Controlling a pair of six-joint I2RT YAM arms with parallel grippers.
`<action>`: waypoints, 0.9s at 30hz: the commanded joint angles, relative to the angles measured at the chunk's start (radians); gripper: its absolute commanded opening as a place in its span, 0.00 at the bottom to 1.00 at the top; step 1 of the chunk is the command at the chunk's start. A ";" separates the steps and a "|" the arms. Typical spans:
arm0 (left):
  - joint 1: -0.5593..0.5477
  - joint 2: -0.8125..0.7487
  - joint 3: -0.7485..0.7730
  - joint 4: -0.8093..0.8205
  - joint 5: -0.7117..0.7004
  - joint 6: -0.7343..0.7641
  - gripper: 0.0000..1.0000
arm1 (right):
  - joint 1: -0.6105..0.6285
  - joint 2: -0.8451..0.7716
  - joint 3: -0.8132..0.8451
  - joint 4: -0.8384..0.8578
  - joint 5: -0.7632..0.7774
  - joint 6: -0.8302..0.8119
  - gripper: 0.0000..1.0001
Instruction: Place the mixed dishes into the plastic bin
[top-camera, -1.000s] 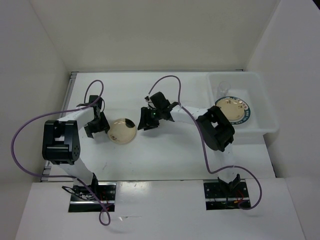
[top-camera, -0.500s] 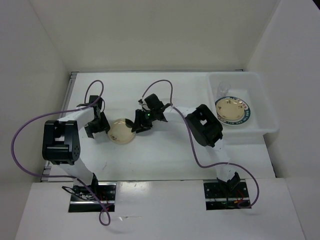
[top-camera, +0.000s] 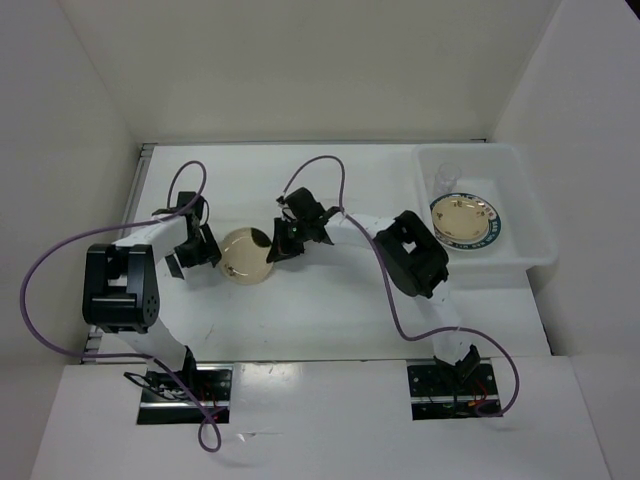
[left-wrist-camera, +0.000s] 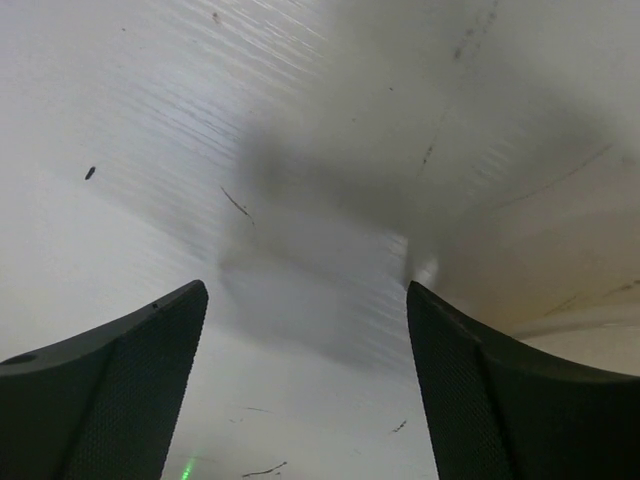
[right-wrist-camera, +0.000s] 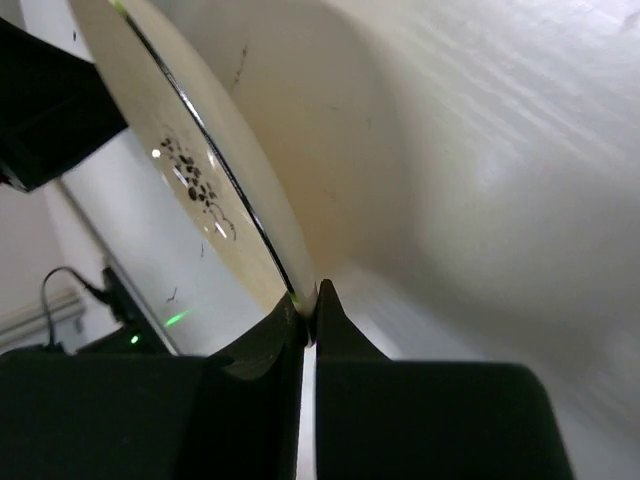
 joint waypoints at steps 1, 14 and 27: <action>-0.010 -0.055 -0.011 0.006 0.020 -0.005 0.90 | 0.016 -0.201 0.002 -0.080 0.255 -0.116 0.00; -0.010 -0.198 -0.039 0.046 0.032 0.014 1.00 | -0.459 -0.743 -0.030 -0.468 0.730 -0.115 0.00; -0.010 -0.207 -0.039 0.055 0.062 0.041 1.00 | -0.984 -0.921 -0.263 -0.614 0.936 -0.050 0.00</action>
